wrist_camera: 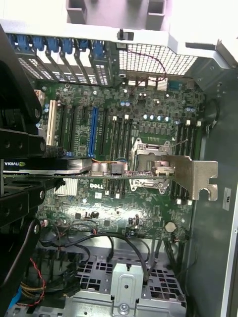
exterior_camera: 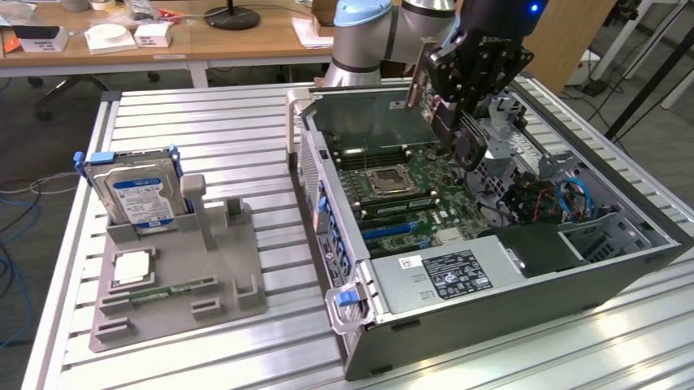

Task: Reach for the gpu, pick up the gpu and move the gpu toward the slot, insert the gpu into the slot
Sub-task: 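Insert the gpu into the slot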

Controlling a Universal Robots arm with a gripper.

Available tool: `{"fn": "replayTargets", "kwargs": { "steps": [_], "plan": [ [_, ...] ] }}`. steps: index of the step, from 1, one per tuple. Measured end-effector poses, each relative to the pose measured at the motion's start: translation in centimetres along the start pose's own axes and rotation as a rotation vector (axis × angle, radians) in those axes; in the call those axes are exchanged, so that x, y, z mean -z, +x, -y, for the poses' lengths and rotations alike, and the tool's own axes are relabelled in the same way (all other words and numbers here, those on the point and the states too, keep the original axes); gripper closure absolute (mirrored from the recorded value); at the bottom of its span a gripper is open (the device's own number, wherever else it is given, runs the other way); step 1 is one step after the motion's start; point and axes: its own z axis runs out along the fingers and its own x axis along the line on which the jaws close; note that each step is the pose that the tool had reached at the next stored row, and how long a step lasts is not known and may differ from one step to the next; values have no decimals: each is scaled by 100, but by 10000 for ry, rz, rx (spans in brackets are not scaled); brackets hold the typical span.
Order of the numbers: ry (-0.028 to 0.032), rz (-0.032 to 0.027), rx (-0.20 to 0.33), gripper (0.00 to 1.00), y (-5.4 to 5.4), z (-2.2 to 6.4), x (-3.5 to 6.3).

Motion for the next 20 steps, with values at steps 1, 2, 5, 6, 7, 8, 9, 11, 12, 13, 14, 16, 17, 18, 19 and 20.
{"fn": "replayTargets", "kwargs": {
  "steps": [1,2,5,6,7,8,9,11,12,13,14,16,17,18,19,20],
  "plan": [
    [0,-1,20,74,0,0,0],
    [-1,-1,42,74,0,0,0],
    [-2,-5,115,74,0,0,0],
    [-2,-7,143,74,0,0,0],
    [-3,-8,172,74,0,0,0],
    [-4,-9,203,74,0,0,0],
    [-3,-11,235,74,0,0,0],
    [-5,-14,307,74,0,0,0],
    [-6,-16,351,74,0,0,0],
    [-7,-18,398,74,0,0,0],
    [-8,-21,443,74,0,0,0],
    [-9,-25,530,74,0,0,0],
    [-10,-26,570,74,0,0,0],
    [-10,-28,605,74,0,0,0],
    [-10,-29,630,74,0,0,0],
    [-11,-30,642,74,0,0,0]
  ]
}}
